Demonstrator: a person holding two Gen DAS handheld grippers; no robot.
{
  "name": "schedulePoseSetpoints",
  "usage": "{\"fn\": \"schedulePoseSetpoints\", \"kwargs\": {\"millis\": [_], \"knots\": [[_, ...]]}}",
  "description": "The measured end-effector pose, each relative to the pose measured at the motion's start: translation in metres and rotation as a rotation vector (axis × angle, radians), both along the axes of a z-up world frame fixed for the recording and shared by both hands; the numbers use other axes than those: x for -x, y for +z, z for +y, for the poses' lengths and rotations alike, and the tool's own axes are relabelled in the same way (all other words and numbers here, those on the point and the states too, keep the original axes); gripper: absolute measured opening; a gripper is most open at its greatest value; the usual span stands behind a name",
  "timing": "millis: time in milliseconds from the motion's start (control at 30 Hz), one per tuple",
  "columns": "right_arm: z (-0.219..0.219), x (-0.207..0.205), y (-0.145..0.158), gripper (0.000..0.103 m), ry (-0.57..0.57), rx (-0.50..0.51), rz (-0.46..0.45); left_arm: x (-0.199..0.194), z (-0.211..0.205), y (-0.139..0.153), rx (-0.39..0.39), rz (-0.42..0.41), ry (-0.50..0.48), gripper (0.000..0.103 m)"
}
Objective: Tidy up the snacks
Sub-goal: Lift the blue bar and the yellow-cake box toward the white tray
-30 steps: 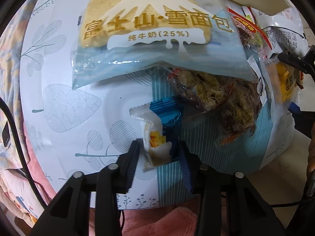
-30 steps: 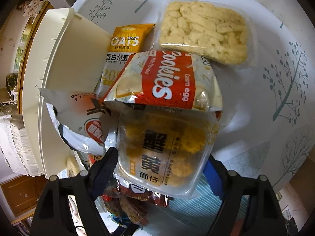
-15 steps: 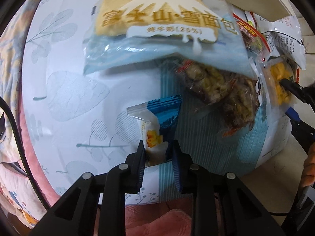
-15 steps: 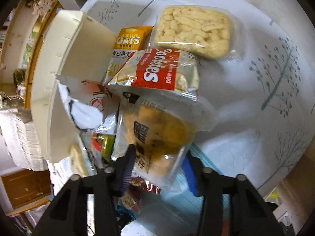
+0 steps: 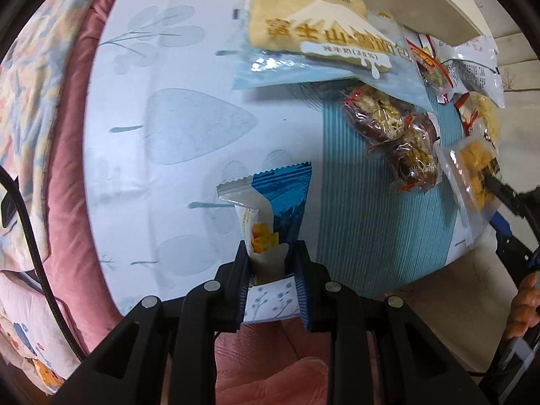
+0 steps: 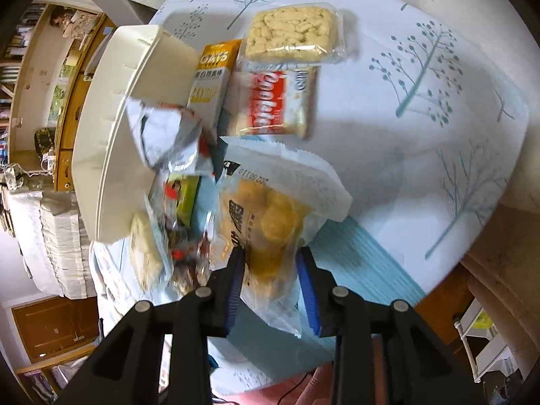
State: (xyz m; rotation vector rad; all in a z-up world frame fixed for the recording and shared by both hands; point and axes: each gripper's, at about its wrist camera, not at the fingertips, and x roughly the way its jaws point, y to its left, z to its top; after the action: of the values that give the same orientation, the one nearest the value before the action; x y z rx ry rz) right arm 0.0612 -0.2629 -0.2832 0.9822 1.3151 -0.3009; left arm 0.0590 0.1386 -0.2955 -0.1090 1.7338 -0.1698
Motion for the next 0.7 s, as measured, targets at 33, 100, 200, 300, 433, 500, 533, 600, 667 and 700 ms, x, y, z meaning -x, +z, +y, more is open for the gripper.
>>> {"fn": "schedulePoseSetpoints", "kwargs": {"millis": [33, 100, 200, 300, 433, 500, 533, 600, 667, 700], "knots": [[0.004, 0.002, 0.001, 0.032, 0.002, -0.005, -0.006, 0.000, 0.003, 0.004, 0.001, -0.006, -0.002, 0.023], [0.011, 0.007, 0.007, 0.032, 0.010, -0.014, -0.015, -0.001, 0.007, 0.013, 0.003, -0.022, -0.006, 0.023], [0.015, 0.012, 0.013, 0.031, 0.030, -0.023, -0.028, -0.003, 0.013, 0.030, 0.025, -0.045, -0.010, 0.023], [0.027, 0.012, 0.028, 0.031, 0.070, -0.039, -0.055, -0.010, 0.008, 0.043, 0.034, -0.069, -0.011, 0.023], [0.042, 0.003, 0.046, 0.030, 0.142, -0.064, -0.105, -0.031, -0.005, 0.070, 0.048, -0.101, 0.003, 0.023], [0.048, -0.004, 0.053, 0.030, 0.181, -0.076, -0.126, -0.037, -0.010, 0.080, 0.051, -0.119, 0.008, 0.023], [0.052, -0.010, 0.058, 0.030, 0.209, -0.080, -0.142, -0.043, -0.012, 0.086, 0.053, -0.130, 0.013, 0.023], [0.059, -0.019, 0.067, 0.029, 0.245, -0.082, -0.160, -0.052, -0.016, 0.095, 0.055, -0.142, 0.022, 0.023], [0.063, -0.033, 0.075, 0.029, 0.285, -0.089, -0.179, -0.063, -0.023, 0.103, 0.062, -0.156, 0.028, 0.023], [0.062, -0.035, 0.077, 0.029, 0.296, -0.092, -0.184, -0.070, -0.028, 0.110, 0.067, -0.166, 0.028, 0.023]]}}
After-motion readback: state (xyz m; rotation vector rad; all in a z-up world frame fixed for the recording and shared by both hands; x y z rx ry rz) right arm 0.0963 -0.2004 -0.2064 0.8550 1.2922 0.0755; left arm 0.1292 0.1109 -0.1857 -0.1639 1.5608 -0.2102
